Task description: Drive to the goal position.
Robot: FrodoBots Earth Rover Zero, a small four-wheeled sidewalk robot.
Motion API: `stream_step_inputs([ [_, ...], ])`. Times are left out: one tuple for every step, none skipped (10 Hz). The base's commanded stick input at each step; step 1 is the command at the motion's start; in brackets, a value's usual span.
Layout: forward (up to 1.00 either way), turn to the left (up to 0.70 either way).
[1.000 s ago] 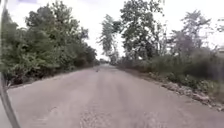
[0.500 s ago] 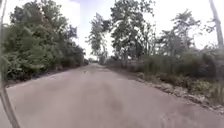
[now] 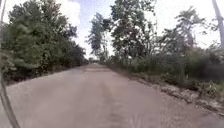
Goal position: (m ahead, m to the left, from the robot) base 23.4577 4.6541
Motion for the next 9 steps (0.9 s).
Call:
stream_step_inputs([
  [0.70,0.00],
  [0.70,0.00],
  [0.70,0.01],
  [0.70,0.22],
  [0.70,0.27],
  [0.70,0.06],
  [0.70,0.02],
  [0.70,0.02],
  [0.70,0.01],
])
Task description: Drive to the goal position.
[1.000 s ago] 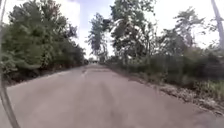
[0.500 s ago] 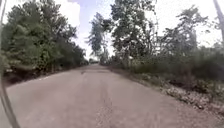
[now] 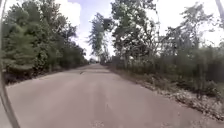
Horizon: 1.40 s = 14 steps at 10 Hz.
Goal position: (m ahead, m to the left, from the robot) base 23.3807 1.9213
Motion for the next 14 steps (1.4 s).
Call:
stream_step_inputs([
  [0.70,0.00],
  [0.70,0.00],
  [0.70,0.00],
  [0.70,0.00],
  [0.70,0.00],
  [0.70,0.00],
  [0.70,0.00],
  [0.70,0.00],
  [0.70,0.00],
  [0.70,0.00],
  [0.70,0.00],
  [0.70,0.00],
  [0.70,0.00],
  [0.70,0.00],
])
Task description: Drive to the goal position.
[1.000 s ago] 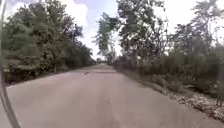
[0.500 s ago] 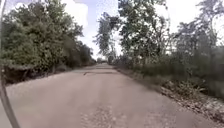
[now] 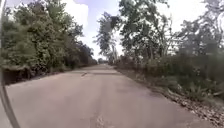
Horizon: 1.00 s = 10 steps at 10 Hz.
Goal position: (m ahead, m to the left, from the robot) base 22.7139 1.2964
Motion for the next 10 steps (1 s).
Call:
stream_step_inputs([
  [0.70,0.00],
  [0.70,0.00],
  [0.70,0.00],
  [0.70,0.00],
  [0.70,0.00],
  [0.70,0.00],
  [0.70,0.00],
  [0.70,0.00],
  [0.70,0.00],
  [0.70,0.01],
])
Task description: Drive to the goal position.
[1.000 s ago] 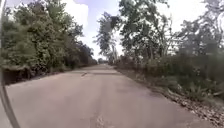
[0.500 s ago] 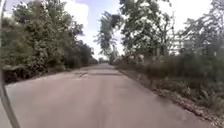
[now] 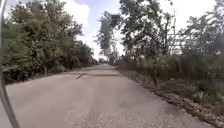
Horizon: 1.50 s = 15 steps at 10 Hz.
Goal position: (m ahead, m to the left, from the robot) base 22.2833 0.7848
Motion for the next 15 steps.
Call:
stream_step_inputs([
  [0.70,0.03],
  [0.70,0.07],
  [0.70,0.13],
  [0.70,0.21],
  [0.70,0.21],
  [0.70,0.00],
  [0.70,0.00],
  [0.70,0.00],
  [0.70,0.00],
  [0.70,0.00],
  [0.70,0.00],
  [0.70,0.00],
  [0.70,0.00],
  [0.70,0.00],
  [0.70,0.00],
])
